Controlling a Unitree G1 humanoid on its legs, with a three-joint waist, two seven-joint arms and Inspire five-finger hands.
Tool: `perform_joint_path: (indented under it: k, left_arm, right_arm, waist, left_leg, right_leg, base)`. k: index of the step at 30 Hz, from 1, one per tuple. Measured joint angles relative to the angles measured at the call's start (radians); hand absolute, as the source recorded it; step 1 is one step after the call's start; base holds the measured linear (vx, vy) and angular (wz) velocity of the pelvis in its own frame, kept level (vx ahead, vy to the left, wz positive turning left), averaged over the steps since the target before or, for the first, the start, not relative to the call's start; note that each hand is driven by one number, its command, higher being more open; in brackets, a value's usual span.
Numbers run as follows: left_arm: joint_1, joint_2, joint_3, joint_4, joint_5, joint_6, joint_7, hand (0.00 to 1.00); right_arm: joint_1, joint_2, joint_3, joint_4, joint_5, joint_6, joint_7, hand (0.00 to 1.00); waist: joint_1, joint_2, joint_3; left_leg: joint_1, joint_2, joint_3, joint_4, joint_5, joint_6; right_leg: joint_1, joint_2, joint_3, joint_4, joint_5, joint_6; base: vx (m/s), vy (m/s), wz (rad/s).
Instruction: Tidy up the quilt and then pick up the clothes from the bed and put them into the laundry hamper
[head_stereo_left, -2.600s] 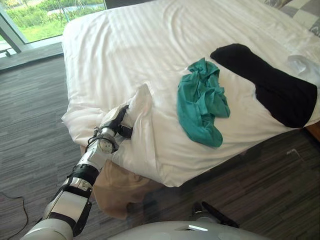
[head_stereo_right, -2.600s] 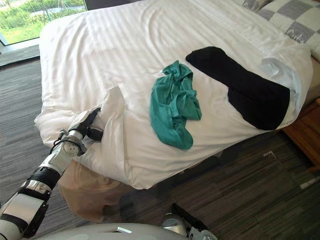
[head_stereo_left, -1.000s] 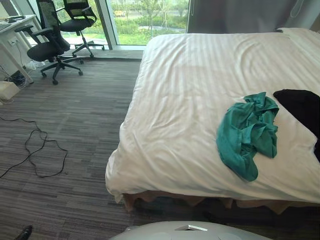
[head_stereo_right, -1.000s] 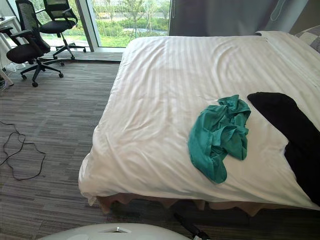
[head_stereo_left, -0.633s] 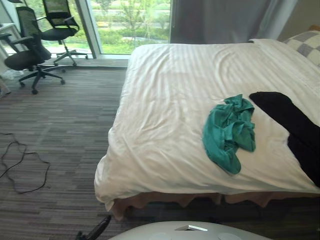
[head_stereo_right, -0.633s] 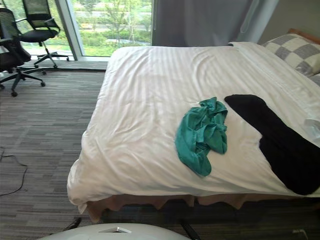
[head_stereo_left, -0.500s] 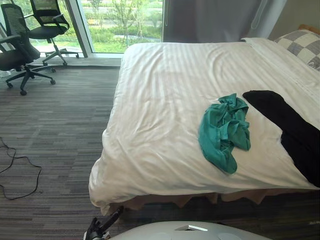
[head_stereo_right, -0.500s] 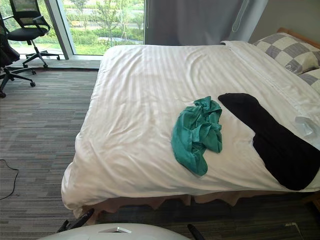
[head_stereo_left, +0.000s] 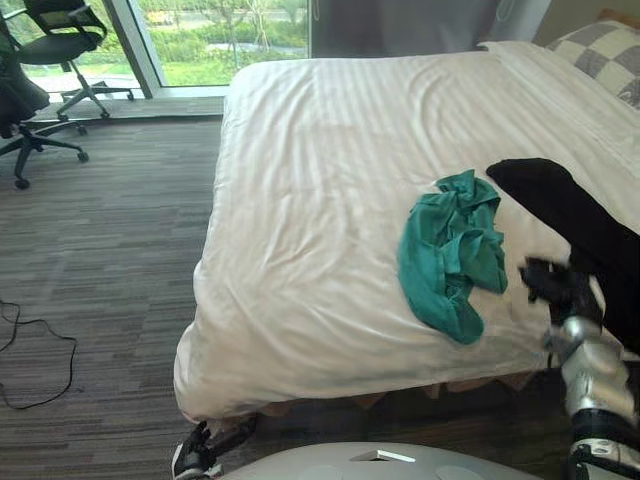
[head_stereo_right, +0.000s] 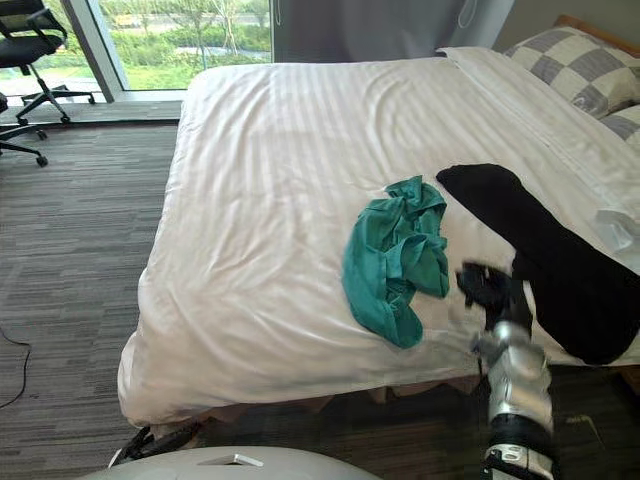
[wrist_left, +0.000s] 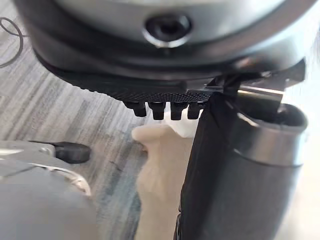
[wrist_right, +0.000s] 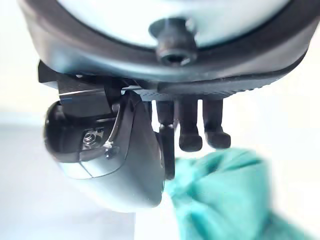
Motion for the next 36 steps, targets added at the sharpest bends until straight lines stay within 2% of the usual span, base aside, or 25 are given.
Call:
perform_joint_path:
  k: [3,5,8,10,13,17,22,24,26,30,32,33,34,36]
  left_arm:
    - [0.011,0.004,-0.009,-0.018,-0.002,0.037,-0.014,1.0]
    - [0.005,0.009,-0.011,-0.019,-0.011,0.043,-0.034,1.0]
    - [-0.013,0.013,-0.026,-0.021,-0.067,0.036,-0.057,1.0]
    - [-0.032,0.008,-0.03,-0.02,-0.091,0.031,-0.065,1.0]
    - [-0.039,0.005,-0.03,-0.018,-0.118,0.015,-0.07,1.0]
    - [-0.041,0.006,-0.024,0.015,-0.131,0.014,-0.067,1.0]
    - [-0.052,0.011,0.002,0.043,-0.161,0.016,-0.063,1.0]
    - [-0.09,0.019,0.003,0.042,-0.16,0.017,-0.064,1.0]
    - [-0.161,0.026,0.011,0.02,-0.16,0.017,-0.069,1.0]
    - [-0.261,0.025,0.023,-0.045,-0.165,0.017,-0.072,1.0]
    - [-0.286,0.024,0.023,-0.065,-0.169,0.016,-0.074,1.0]
    - [-0.309,0.017,0.021,-0.064,-0.169,0.017,-0.077,1.0]
    - [-0.317,0.011,0.02,-0.064,-0.169,0.017,-0.08,1.0]
    - [-0.357,-0.014,0.012,-0.061,-0.169,0.016,-0.078,1.0]
  right_arm:
    - [-0.036,0.015,0.049,-0.235,0.02,0.004,0.106,0.0]
    - [-0.066,0.042,0.136,-0.323,0.049,0.011,0.16,0.0]
    - [-0.117,0.101,0.301,-0.337,0.056,0.049,0.183,0.0]
    - [-0.147,0.142,0.393,-0.334,0.056,0.087,0.179,0.0]
    - [-0.248,0.21,0.539,-0.241,0.059,0.134,0.158,0.0]
    - [-0.372,0.297,0.653,-0.057,0.097,0.181,0.095,0.0]
    - [-0.512,0.391,0.765,0.081,0.137,0.199,0.021,0.0]
    - [-0.599,0.417,0.774,0.13,0.163,0.196,-0.017,0.0]
    - [-0.744,0.446,0.772,0.184,0.184,0.161,-0.066,0.0]
    - [-0.943,0.465,0.757,0.228,0.215,0.089,-0.104,0.0]
    - [-0.976,0.465,0.752,0.229,0.216,0.074,-0.106,0.0]
    - [-0.977,0.465,0.746,0.261,0.241,0.066,-0.105,0.0]
    - [-0.977,0.464,0.744,0.276,0.245,0.066,-0.106,0.0]
    - [-0.97,0.461,0.731,0.333,0.253,0.07,-0.113,0.0]
  waist:
    - [-0.008,-0.016,0.013]
    - [-0.008,-0.023,0.017]
    - [-0.001,-0.022,0.027]
    - [0.019,-0.015,0.037]
    - [0.039,-0.012,0.043]
    - [0.105,-0.016,0.062]
    - [0.158,-0.031,0.092]
    - [0.185,-0.037,0.128]
    - [0.222,-0.046,0.201]
    - [0.271,-0.04,0.354]
    - [0.282,-0.039,0.394]
    - [0.294,-0.036,0.402]
    - [0.296,-0.03,0.406]
    - [0.3,0.001,0.435]
  left_leg:
    - [-0.012,0.0,-0.013,0.023,-0.003,0.005]
    - [-0.013,-0.001,-0.027,0.034,-0.007,0.01]
    - [-0.015,-0.007,-0.06,0.046,-0.009,0.013]
    - [-0.029,-0.012,-0.083,0.052,-0.01,0.015]
    - [-0.049,-0.013,-0.127,0.064,-0.009,0.015]
    - [-0.05,-0.014,-0.179,0.074,-0.008,0.017]
    - [-0.105,-0.016,-0.247,0.125,-0.007,0.018]
    - [-0.146,-0.014,-0.287,0.151,-0.006,0.018]
    - [-0.23,-0.007,-0.331,0.189,0.006,0.008]
    - [-0.341,0.01,-0.366,0.217,0.042,-0.005]
    - [-0.385,0.011,-0.375,0.219,0.057,-0.004]
    - [-0.452,0.007,-0.383,0.232,0.066,-0.001]
    - [-0.47,0.007,-0.386,0.239,0.068,0.0]
    - [-0.539,0.002,-0.388,0.266,0.074,0.008]
  right_leg:
    - [0.001,-0.008,-0.003,0.0,0.002,0.002]
    - [0.01,-0.009,-0.011,0.0,0.002,0.002]
    - [0.031,-0.015,-0.034,0.0,0.002,0.002]
    - [0.034,-0.02,-0.055,-0.001,0.002,0.003]
    - [0.042,-0.023,-0.092,-0.001,0.006,0.008]
    - [0.077,-0.024,-0.137,-0.001,0.008,0.01]
    - [0.085,-0.021,-0.199,0.001,0.016,0.002]
    - [0.079,-0.014,-0.237,0.002,0.016,0.002]
    - [0.03,-0.005,-0.28,0.013,0.009,-0.009]
    - [-0.066,0.001,-0.308,0.061,-0.006,-0.032]
    - [-0.108,0.0,-0.319,0.075,-0.007,-0.033]
    - [-0.172,-0.008,-0.323,0.101,-0.009,-0.038]
    - [-0.193,-0.011,-0.324,0.113,-0.009,-0.038]
    - [-0.269,-0.031,-0.321,0.175,-0.016,-0.048]
  base:
    - [0.01,-0.018,0.01]
    - [0.0,-0.017,0.12]
    - [-0.02,-0.02,0.28]
    - [-0.05,-0.003,0.34]
    - [-0.03,-0.022,0.39]
    - [-0.01,-0.017,0.39]
    - [-0.02,-0.012,0.44]
    - [-0.08,-0.039,0.61]
    - [-0.13,-0.046,0.53]
    - [-0.17,-0.028,0.27]
    - [-0.19,-0.005,0.15]
    - [-0.12,0.041,0.12]
    - [-0.11,0.107,0.11]
    - [-0.1,0.11,0.02]
